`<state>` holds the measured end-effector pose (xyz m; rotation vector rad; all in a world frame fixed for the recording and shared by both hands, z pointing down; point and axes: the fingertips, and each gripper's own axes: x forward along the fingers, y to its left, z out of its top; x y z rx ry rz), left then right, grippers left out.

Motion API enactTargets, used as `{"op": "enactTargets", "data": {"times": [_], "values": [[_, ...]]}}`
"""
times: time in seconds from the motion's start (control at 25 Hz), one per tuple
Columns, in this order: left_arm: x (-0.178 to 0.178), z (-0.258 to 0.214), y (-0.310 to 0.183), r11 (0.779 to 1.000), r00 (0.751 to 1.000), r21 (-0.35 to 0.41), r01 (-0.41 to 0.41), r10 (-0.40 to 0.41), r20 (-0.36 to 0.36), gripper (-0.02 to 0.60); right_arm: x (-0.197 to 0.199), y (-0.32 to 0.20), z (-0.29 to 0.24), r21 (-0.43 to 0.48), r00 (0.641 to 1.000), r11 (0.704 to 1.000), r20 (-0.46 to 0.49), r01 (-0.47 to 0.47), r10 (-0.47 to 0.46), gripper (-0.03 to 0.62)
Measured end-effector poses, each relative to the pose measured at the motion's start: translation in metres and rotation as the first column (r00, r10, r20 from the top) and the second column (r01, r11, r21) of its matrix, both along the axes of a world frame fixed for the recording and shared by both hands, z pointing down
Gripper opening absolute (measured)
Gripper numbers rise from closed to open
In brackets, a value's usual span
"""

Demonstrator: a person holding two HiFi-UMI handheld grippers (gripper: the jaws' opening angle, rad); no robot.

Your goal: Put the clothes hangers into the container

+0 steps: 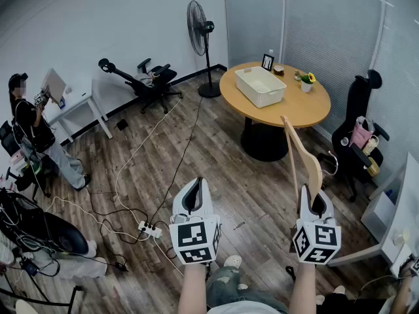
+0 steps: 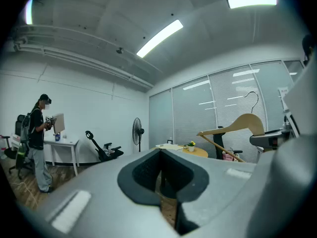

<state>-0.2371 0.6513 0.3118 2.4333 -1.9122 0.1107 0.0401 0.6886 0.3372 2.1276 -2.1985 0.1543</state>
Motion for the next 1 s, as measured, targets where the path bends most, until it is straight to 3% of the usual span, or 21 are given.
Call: {"op": "enactTargets", "data": {"times": [0.52, 1.0], "values": [[-0.016, 0.010, -0.018, 1.000, 1.000, -0.014, -0.001, 0.001, -0.004, 0.000, -0.011, -0.014, 0.003, -0.002, 1.000, 1.000, -0.016, -0.016, 0.016, 0.078], [-0.012, 0.014, -0.091, 0.999, 0.999, -0.015, -0.035, 0.035, -0.001, 0.000, -0.012, -0.078, 0.007, -0.001, 0.999, 0.999, 0.008, -0.040, 0.040, 0.078]]}}
